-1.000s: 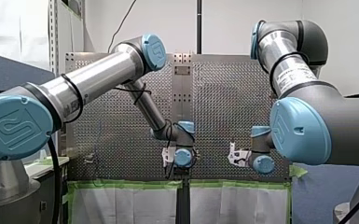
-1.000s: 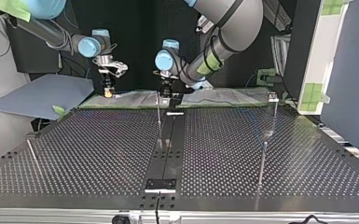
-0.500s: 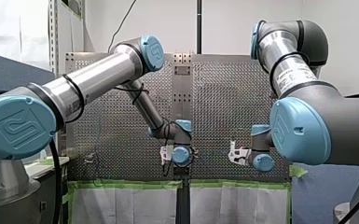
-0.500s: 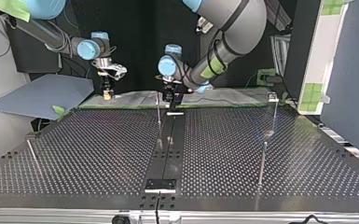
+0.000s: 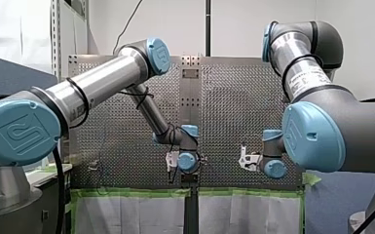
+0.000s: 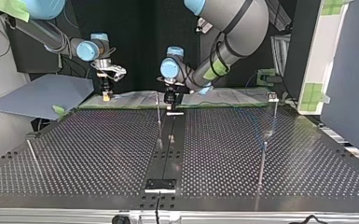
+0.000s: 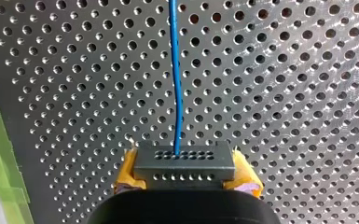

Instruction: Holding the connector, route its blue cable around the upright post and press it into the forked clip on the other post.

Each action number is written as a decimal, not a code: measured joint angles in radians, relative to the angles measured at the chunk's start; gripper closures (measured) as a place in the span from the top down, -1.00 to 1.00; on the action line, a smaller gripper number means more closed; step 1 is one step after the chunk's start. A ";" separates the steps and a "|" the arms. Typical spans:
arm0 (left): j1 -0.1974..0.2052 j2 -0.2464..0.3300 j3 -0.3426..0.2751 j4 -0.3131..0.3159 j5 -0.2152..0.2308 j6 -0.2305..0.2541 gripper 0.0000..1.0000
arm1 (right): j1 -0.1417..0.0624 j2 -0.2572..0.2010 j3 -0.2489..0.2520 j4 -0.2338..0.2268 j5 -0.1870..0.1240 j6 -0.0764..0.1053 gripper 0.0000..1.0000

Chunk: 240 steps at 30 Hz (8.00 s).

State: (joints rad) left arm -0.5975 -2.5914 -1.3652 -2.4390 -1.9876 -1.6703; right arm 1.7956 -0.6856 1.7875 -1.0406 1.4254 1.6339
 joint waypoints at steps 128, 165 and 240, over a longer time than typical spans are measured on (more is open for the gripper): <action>-0.072 0.140 -0.194 -0.155 0.115 0.094 1.00 | -0.013 0.002 -0.024 0.024 -0.029 0.001 -0.37; -0.121 0.208 -0.262 -0.114 0.071 0.093 1.00 | -0.015 0.002 -0.024 0.031 -0.029 0.002 -0.37; -0.173 0.821 -0.875 0.191 -0.167 -0.196 1.00 | -0.031 0.003 -0.024 0.030 -0.031 0.014 -0.37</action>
State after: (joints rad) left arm -0.7707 -1.7706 -2.2400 -2.2481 -2.1546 -1.8660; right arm 1.7648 -0.6823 1.7635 -1.0108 1.3945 1.6478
